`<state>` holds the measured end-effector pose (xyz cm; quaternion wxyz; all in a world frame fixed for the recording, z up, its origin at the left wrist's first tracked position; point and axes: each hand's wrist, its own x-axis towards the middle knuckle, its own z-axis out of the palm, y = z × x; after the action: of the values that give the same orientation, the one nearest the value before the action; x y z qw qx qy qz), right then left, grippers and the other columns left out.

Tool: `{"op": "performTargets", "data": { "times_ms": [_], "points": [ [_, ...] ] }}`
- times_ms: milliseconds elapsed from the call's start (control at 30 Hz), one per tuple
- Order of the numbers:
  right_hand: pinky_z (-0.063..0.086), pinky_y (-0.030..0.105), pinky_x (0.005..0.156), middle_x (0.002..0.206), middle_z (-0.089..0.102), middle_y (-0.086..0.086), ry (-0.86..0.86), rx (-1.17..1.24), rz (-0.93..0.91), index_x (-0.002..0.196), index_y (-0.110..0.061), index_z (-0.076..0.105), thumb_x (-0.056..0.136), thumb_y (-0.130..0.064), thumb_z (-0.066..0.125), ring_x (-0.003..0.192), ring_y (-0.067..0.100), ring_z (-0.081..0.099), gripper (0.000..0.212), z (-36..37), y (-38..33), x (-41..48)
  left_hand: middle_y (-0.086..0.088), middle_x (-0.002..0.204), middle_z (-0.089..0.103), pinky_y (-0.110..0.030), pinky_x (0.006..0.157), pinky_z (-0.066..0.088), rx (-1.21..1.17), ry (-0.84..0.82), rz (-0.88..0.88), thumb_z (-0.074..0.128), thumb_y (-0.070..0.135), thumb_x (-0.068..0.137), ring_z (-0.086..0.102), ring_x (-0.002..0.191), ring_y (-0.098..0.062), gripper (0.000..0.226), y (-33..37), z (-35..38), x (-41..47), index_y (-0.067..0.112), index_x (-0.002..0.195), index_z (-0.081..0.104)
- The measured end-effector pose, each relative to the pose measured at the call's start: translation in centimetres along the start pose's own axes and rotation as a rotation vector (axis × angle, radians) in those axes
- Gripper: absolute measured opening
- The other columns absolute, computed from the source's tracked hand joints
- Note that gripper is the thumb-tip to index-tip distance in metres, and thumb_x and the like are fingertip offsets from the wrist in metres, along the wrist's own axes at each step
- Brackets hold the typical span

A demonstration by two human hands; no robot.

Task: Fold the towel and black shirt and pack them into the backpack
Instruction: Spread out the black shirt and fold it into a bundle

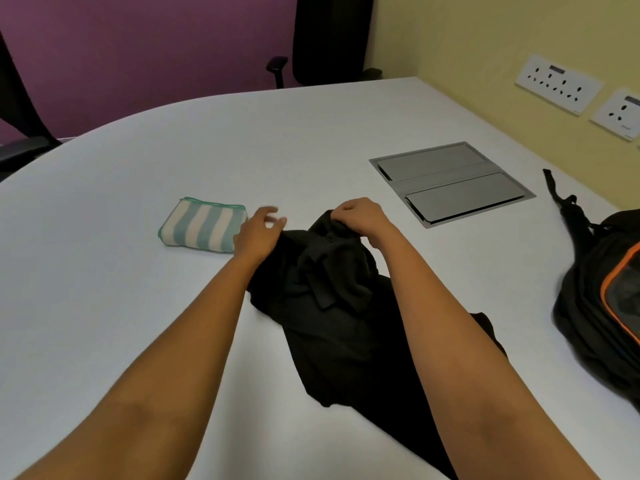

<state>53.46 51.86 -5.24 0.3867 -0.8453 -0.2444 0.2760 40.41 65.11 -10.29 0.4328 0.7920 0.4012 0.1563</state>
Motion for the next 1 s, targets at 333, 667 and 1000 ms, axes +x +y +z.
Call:
{"op": "performTargets", "data": {
  "times_ms": [333, 667, 1000],
  "points": [
    [0.038, 0.028, 0.06, 0.057, 0.047, 0.003, 0.518, 0.281, -0.004, 0.057, -0.008, 0.051, 0.087, -0.018, 0.057, 0.056, 0.014, 0.041, 0.033, -0.9, 0.0, 0.0, -0.012, 0.104, 0.064, -0.035, 0.081, 0.054, 0.587, -0.365, -0.205, 0.06, 0.031, 0.088, 0.064, 0.091, -0.028, 0.029, -2.1, -0.2, 0.5, 0.008, 0.105, 0.064],
    [0.046, 0.008, 0.073, 0.09, 0.064, -0.002, 1.176, 0.719, -0.341, 0.096, -0.009, 0.062, 0.096, -0.012, 0.05, 0.085, 0.009, 0.06, 0.012, -4.2, -3.6, -1.3, -0.011, 0.13, 0.05, -0.031, 0.109, 0.032, 1.246, -1.014, -0.572, 0.041, 0.026, 0.101, 0.047, 0.122, -0.021, 0.047, -1.3, -4.2, -5.6, 0.007, 0.143, 0.036],
    [0.038, 0.033, 0.109, 0.137, 0.051, 0.008, 0.022, 0.192, -0.318, 0.139, -0.018, 0.041, 0.098, -0.024, 0.049, 0.123, 0.016, 0.049, 0.043, -1.7, -3.8, 0.6, -0.004, 0.133, 0.057, -0.035, 0.096, 0.042, 0.758, -0.857, -0.434, 0.047, 0.035, 0.098, 0.057, 0.117, -0.022, 0.038, 0.7, -5.9, -3.5, 0.013, 0.128, 0.054]
  ]
}}
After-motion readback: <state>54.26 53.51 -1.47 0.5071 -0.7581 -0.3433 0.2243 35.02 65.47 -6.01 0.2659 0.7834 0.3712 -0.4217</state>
